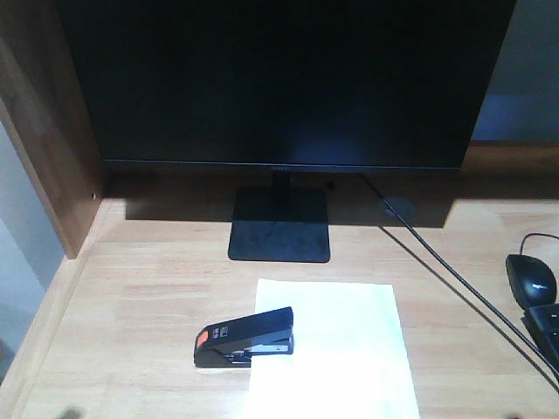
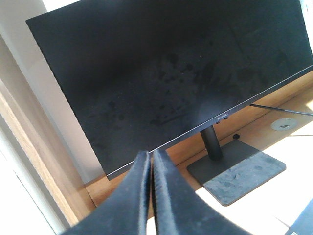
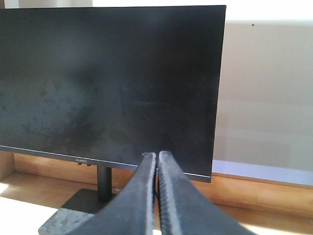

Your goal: Grab stapler and paper to desk for stapling

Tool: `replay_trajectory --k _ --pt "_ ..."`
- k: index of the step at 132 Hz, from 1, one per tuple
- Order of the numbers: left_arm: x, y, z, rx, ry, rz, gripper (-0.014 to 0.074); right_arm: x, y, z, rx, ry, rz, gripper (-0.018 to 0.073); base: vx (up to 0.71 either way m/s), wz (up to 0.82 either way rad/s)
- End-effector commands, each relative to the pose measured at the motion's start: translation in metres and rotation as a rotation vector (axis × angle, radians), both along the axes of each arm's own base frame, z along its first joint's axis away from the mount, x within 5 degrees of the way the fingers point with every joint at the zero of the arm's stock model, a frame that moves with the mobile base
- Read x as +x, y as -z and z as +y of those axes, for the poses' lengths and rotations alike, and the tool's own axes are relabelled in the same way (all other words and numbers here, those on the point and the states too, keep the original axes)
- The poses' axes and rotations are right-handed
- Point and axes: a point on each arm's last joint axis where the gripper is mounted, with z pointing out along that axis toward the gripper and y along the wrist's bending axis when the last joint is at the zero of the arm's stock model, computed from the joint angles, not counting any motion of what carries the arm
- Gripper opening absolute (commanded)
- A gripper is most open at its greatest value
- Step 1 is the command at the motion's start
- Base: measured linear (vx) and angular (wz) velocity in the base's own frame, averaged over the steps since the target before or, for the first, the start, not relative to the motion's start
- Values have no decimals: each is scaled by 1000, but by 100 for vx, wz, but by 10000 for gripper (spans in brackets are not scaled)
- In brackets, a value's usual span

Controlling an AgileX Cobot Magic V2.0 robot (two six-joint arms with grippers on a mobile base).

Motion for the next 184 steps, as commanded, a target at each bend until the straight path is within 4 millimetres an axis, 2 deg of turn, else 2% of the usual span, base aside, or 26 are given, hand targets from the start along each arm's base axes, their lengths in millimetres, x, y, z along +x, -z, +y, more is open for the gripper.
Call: replay_trajectory --k 1,13,28,57,79,93,122,151,184 --pt "-1 -14 -1 -41 16 -72 -6 0 -8 -2 -40 25 -19 -6 0 0" --pt "-1 -12 -1 -37 11 -47 -6 0 -8 -2 -40 25 -19 -6 0 0" --pt "-1 -12 -1 -194 25 14 -6 0 -8 -3 -38 35 -21 -6 0 0" --pt "-1 -12 -1 -224 21 30 -6 0 -8 -3 -38 35 -21 -6 0 0" --pt "-1 -5 6 -288 -65 59 -6 0 -8 -3 -38 35 -21 -6 0 1" --pt "-9 8 12 -327 -115 44 -6 0 -8 -3 -38 35 -21 -6 0 0" --pt "-22 49 22 -383 -230 33 -6 0 -8 -3 -38 35 -21 -6 0 0" --pt "-19 94 26 -419 -322 79 -6 0 -8 -3 -38 35 -21 -6 0 0" --pt "-19 98 27 -416 -340 113 -6 0 -8 -3 -38 35 -21 -6 0 0"
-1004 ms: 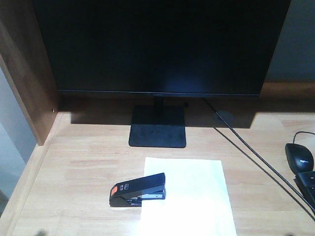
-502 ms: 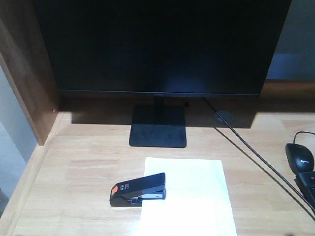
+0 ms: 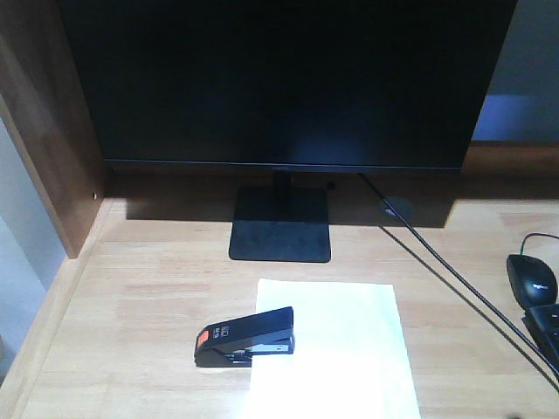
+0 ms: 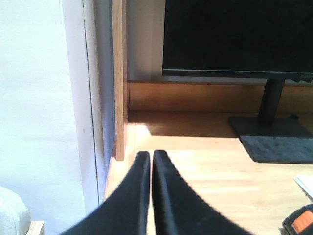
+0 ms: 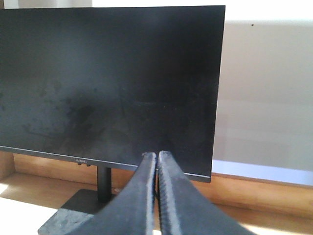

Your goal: Grab stapler and paper to desk for stapling

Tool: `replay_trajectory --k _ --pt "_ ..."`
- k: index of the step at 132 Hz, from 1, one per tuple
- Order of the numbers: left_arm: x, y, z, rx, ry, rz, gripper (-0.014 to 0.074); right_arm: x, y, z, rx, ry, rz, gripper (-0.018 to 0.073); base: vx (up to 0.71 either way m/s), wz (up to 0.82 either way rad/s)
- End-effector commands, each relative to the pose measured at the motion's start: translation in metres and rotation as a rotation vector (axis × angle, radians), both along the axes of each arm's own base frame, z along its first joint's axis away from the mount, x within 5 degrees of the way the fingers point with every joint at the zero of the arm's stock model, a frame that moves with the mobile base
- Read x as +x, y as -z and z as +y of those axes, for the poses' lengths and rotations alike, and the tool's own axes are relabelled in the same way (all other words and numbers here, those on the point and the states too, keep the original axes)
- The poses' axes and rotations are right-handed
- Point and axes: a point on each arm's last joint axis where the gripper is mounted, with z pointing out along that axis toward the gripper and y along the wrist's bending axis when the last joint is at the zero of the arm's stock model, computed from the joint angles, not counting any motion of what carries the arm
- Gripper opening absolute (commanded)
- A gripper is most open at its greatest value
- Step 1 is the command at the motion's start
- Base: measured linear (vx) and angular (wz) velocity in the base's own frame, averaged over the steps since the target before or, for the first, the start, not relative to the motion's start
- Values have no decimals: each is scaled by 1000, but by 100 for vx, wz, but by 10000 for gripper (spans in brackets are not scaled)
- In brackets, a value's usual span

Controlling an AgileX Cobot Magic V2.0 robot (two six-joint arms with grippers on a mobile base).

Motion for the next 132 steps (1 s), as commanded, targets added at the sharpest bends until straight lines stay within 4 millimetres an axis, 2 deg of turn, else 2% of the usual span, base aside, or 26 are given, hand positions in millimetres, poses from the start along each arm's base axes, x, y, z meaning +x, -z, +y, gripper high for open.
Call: replay_trajectory --k 1,132 --pt "0 -4 0 -23 -5 -78 -6 0 -8 -2 -39 32 -21 -6 0 0" --pt "0 -4 0 -23 -5 -79 -6 0 -8 -2 -41 34 -21 -6 0 0"
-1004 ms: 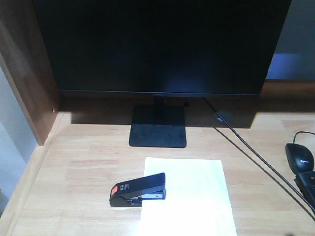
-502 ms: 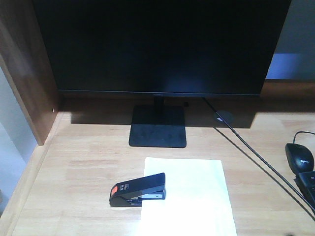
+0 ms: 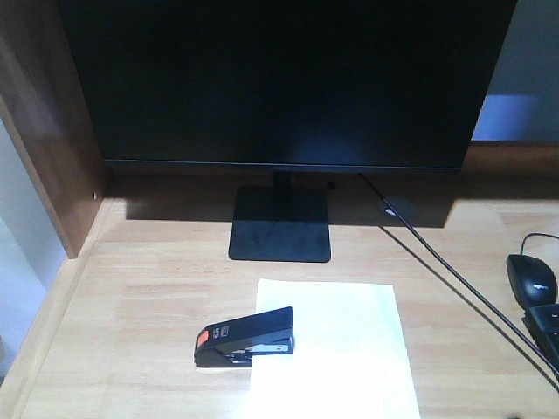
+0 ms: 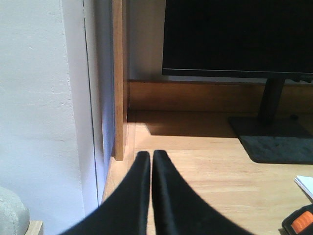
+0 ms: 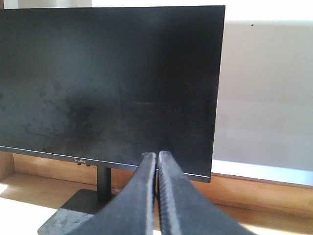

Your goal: Grab stapler and paper to desk for stapling

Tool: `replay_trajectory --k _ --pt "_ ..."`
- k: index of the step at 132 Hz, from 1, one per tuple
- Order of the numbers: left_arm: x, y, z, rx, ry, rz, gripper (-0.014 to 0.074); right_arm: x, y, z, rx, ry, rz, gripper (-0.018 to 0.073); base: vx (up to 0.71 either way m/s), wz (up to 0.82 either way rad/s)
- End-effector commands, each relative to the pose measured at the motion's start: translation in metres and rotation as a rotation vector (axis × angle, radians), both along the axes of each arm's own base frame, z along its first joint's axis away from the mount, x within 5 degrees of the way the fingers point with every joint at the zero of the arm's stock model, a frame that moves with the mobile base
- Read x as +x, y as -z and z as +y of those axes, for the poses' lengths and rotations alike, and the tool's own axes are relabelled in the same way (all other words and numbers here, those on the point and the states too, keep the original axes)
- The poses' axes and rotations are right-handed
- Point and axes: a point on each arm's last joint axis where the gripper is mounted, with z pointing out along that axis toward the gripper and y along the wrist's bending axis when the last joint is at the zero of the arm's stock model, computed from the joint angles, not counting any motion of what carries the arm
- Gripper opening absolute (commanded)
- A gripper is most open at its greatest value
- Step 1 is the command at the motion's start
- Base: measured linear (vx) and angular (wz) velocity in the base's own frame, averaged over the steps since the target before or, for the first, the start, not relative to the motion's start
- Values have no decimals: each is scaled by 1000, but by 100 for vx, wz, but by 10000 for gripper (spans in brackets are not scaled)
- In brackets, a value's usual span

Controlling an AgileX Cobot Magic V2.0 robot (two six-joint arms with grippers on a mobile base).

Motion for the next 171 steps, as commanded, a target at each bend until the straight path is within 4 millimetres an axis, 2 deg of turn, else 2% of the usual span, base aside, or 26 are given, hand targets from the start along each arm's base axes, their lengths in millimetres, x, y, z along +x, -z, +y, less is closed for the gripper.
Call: replay_trajectory --k 1,42,72,97,124,153,171 --pt "0 -4 0 -20 -5 -79 -6 0 -8 -3 -41 35 -21 -6 0 0" --pt "0 -4 0 -20 -5 -79 -6 0 -8 -3 -30 35 -22 -6 0 0" --pt "0 -4 0 -20 -5 -79 -6 3 4 -4 26 40 -63 -6 0 0" --pt "0 -4 0 -20 -5 -79 -6 3 -1 -14 68 144 -144 -6 0 0" --pt "0 -4 0 -20 -5 -79 -6 5 6 -24 109 249 -61 -6 0 0" --pt "0 -4 0 -20 -5 -79 -6 6 11 -25 96 266 -9 -6 0 0" --pt "0 -4 0 -20 -5 -79 -6 7 23 -24 97 244 28 -6 0 0"
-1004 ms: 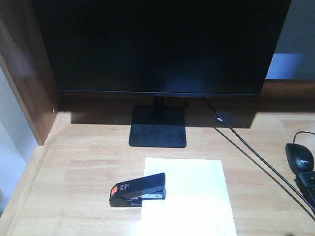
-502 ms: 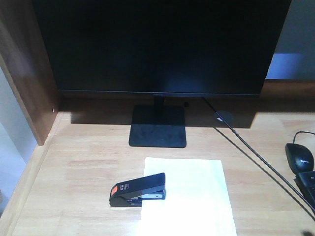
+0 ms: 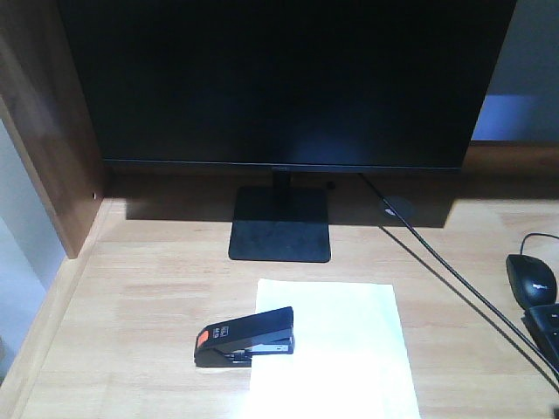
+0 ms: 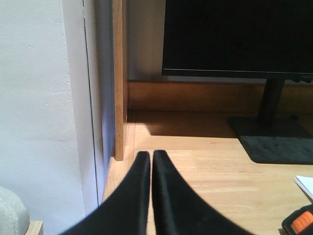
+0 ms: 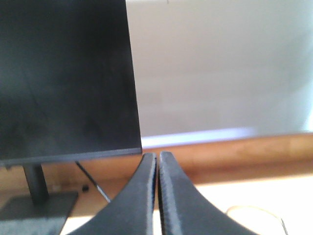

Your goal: Grab stapler and paper to desk for stapling

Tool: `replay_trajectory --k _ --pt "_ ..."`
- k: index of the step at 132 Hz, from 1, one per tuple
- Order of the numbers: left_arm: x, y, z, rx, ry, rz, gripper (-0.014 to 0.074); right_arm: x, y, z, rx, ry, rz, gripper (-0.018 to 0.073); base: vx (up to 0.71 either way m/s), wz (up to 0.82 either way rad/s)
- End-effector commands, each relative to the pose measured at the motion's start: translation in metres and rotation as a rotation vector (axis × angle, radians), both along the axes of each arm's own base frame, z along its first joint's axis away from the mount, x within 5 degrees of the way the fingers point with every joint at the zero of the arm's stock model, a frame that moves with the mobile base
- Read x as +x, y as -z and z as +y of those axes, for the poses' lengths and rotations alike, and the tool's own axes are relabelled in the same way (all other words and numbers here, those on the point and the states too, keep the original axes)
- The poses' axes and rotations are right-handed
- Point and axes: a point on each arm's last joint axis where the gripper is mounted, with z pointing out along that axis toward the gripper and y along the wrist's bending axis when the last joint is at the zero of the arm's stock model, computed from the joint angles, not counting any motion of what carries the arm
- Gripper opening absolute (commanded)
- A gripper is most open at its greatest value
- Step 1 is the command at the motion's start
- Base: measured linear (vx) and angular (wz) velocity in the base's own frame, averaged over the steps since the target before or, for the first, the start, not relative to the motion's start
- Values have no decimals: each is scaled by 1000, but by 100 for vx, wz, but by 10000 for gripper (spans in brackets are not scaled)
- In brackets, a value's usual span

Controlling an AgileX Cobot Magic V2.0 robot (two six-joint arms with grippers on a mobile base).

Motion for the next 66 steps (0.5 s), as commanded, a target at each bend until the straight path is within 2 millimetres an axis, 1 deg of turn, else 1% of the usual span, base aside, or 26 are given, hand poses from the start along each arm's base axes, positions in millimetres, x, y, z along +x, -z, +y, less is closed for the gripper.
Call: replay_trajectory --k 1,24,45,58,66 --pt "0 -4 0 -20 -5 -79 -6 0 -7 2 -16 -30 -54 -6 0 0" --pt "0 -4 0 -20 -5 -79 -6 3 11 8 -49 -118 -1 -6 0 0" --pt "0 -4 0 -20 -5 -79 -6 1 28 6 -37 -90 23 -6 0 0" --pt "0 -4 0 -20 -5 -79 -6 -3 44 6 -34 -88 9 -6 0 0" --pt "0 -4 0 -20 -5 -79 -6 -8 48 6 -36 -85 17 -6 0 0"
